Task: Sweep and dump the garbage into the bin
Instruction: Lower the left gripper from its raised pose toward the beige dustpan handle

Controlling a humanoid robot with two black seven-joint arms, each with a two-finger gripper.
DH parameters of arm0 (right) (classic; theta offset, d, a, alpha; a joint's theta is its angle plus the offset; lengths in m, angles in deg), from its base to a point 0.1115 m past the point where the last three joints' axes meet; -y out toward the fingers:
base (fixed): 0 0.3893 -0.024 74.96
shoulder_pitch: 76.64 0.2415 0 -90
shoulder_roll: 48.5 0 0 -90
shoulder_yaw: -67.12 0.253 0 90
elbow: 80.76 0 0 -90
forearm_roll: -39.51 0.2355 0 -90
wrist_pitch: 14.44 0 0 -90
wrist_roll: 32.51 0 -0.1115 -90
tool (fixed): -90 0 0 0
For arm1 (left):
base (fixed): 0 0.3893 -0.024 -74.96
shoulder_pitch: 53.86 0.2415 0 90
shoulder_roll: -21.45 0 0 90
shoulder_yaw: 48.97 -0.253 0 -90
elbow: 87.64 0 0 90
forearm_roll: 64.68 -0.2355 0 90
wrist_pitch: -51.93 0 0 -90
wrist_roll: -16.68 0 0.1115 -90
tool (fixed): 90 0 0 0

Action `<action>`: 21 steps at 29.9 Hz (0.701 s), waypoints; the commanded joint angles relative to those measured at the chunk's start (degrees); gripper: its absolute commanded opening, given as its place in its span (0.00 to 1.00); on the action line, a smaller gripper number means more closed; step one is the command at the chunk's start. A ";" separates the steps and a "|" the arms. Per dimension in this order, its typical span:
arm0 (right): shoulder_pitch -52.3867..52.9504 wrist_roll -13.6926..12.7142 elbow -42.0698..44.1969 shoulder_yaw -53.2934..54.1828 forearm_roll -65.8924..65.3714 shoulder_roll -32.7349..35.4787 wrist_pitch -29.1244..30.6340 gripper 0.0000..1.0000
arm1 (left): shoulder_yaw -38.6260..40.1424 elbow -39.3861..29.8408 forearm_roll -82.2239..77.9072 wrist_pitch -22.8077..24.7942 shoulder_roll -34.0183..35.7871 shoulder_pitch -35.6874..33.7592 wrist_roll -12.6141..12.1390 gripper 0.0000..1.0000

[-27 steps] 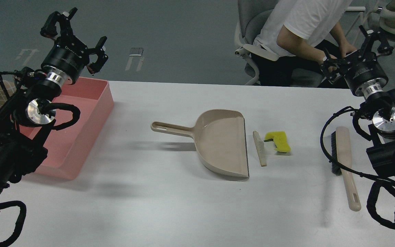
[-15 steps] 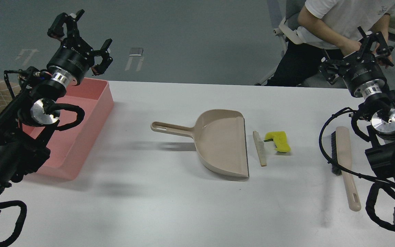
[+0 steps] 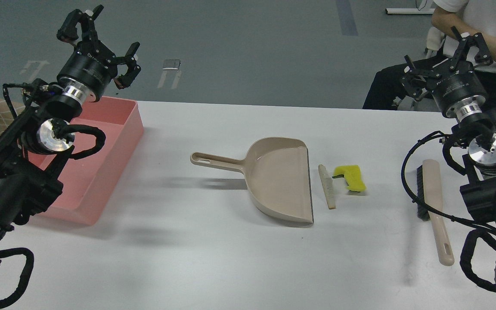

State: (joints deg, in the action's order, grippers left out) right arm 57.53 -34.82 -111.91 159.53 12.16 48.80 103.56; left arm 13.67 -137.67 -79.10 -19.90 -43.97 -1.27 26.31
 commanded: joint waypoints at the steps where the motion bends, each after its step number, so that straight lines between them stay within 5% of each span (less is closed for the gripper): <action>1: -0.49 0.03 -0.31 0.05 0.01 0.00 0.00 1.00 | 0.11 0.02 0.01 0.29 0.03 0.23 0.30 0.98; 11: -4.89 0.02 -9.01 -0.03 -0.08 0.00 0.00 1.00 | 0.29 -4.98 -0.08 0.20 0.47 1.98 1.00 0.98; 19: -6.64 0.29 -9.27 0.23 -0.08 0.00 0.00 1.00 | -2.44 -17.64 -0.43 -0.76 2.48 8.22 1.00 0.94; 21: -7.52 0.29 -9.97 0.58 -0.08 1.13 0.00 1.00 | -4.02 -25.87 -0.87 -4.09 6.25 12.42 1.00 0.91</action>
State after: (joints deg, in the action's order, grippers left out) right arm 51.02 -34.65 -121.18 159.72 12.09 48.74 103.56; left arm 11.46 -155.06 -79.48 -20.87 -41.45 6.75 27.32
